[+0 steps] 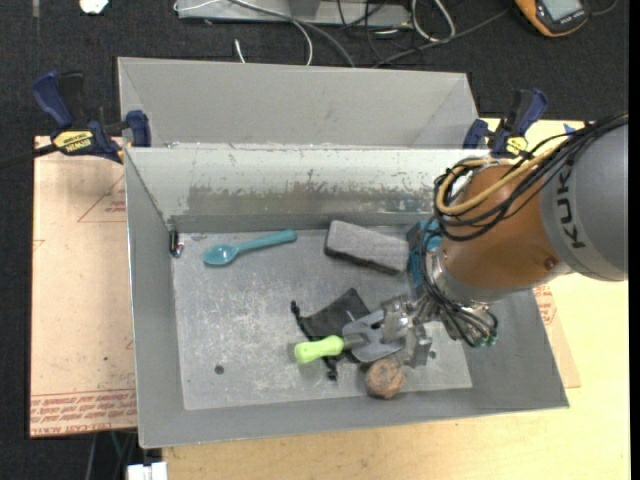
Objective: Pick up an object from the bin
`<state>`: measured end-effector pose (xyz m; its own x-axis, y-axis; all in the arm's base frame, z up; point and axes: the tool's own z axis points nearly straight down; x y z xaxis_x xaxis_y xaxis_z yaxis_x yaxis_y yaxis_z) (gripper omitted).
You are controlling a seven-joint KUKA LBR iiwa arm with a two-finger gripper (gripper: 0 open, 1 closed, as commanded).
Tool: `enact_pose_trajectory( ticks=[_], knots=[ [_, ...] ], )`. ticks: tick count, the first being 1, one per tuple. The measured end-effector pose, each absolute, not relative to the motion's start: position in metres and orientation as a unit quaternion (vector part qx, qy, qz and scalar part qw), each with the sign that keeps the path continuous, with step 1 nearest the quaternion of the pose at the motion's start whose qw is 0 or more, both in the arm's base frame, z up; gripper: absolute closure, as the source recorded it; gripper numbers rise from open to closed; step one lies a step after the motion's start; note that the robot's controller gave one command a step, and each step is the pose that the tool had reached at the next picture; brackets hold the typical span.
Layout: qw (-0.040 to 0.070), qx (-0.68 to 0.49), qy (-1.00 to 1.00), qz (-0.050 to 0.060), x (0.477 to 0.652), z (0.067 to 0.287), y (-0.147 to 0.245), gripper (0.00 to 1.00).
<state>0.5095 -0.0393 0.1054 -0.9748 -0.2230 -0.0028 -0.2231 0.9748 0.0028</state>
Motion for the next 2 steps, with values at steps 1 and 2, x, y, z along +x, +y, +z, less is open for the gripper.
enact_pose_trajectory(
  ticks=[1, 2],
  knots=[
    [0.004, -0.112, 0.994, 0.001, 0.5108, 0.13, -0.0391, 1.0],
    [0.004, -0.112, 0.994, 0.001, 0.5112, 0.1339, -0.0389, 1.0]
  ],
)
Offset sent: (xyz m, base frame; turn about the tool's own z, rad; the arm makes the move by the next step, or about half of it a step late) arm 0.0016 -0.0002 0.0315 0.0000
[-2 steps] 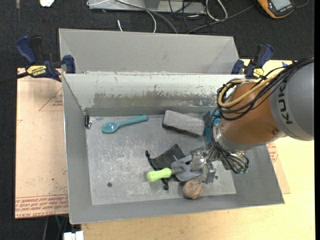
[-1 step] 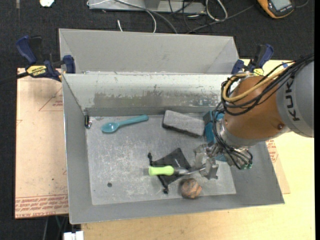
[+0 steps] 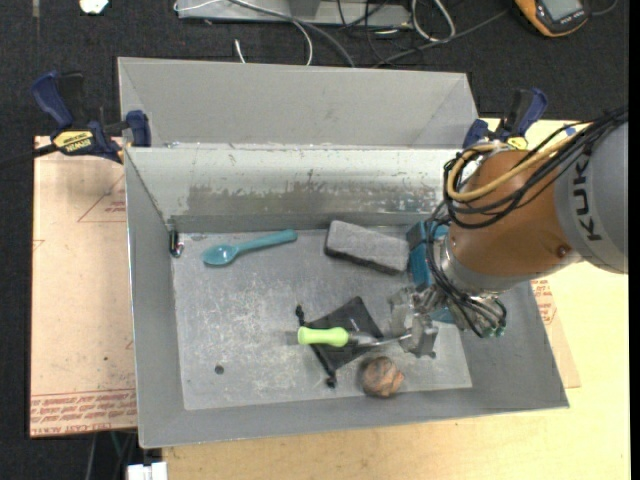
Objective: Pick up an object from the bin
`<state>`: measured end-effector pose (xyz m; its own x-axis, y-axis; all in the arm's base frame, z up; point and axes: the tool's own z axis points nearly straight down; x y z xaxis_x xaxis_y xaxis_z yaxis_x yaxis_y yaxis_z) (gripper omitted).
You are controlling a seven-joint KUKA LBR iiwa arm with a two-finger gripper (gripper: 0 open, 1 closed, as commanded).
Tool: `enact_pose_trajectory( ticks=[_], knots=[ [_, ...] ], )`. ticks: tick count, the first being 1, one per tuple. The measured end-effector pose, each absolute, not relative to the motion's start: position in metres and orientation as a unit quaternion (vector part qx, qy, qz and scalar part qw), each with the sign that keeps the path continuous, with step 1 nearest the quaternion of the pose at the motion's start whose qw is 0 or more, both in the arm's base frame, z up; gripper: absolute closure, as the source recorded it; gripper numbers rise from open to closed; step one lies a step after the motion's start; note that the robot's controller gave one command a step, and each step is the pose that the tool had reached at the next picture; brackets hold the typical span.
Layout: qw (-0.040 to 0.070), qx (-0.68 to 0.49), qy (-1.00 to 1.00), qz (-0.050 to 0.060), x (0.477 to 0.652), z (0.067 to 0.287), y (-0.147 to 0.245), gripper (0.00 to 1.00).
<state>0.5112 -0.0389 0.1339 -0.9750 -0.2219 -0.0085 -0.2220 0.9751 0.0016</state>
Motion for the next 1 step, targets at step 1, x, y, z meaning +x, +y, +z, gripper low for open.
enact_pose_trajectory(
  ticks=[1],
  knots=[
    [-0.001, -0.111, 0.994, 0.003, 0.5087, 0.1643, -0.0384, 1.0]
  ],
)
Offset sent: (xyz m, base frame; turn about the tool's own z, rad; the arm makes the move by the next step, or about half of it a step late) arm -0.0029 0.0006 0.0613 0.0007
